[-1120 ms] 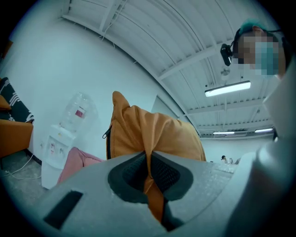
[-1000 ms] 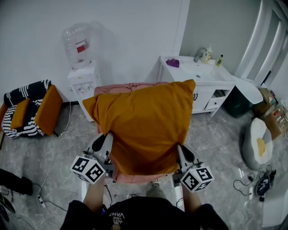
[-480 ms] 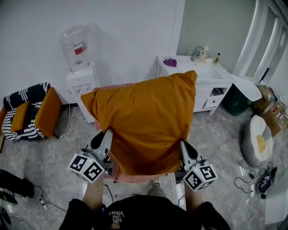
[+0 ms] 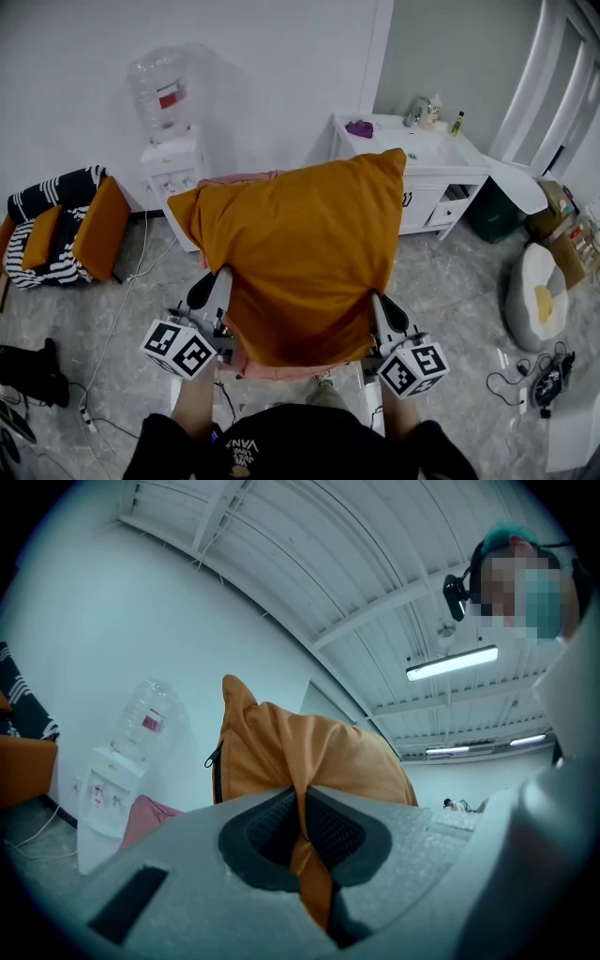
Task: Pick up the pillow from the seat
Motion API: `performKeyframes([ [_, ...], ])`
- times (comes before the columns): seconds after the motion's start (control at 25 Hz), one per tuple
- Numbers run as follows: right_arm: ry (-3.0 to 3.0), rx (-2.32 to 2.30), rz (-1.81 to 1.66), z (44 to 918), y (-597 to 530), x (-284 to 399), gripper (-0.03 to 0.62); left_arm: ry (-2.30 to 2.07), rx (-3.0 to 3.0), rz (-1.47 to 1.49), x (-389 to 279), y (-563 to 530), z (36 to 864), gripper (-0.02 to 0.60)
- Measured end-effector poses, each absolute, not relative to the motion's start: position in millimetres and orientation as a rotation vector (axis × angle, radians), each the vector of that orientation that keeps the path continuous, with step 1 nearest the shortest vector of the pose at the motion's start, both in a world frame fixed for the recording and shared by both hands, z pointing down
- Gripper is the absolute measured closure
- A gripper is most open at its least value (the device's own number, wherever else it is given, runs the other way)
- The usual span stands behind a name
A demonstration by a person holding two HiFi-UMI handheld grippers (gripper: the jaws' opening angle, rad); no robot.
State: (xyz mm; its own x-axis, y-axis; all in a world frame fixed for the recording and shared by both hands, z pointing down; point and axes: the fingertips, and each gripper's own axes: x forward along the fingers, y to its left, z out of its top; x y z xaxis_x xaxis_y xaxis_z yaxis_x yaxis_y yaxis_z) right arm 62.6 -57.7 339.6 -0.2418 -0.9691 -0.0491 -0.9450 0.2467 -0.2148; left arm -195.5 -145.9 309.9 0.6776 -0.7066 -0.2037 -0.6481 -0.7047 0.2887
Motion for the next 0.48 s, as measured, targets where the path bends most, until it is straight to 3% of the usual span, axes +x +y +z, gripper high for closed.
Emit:
performKeyframes([
  [0.48,2.354,-1.828,-0.244,349,-70,59,0.586,-1.116,2.661,-0.435,-199,-158,318,0.56],
])
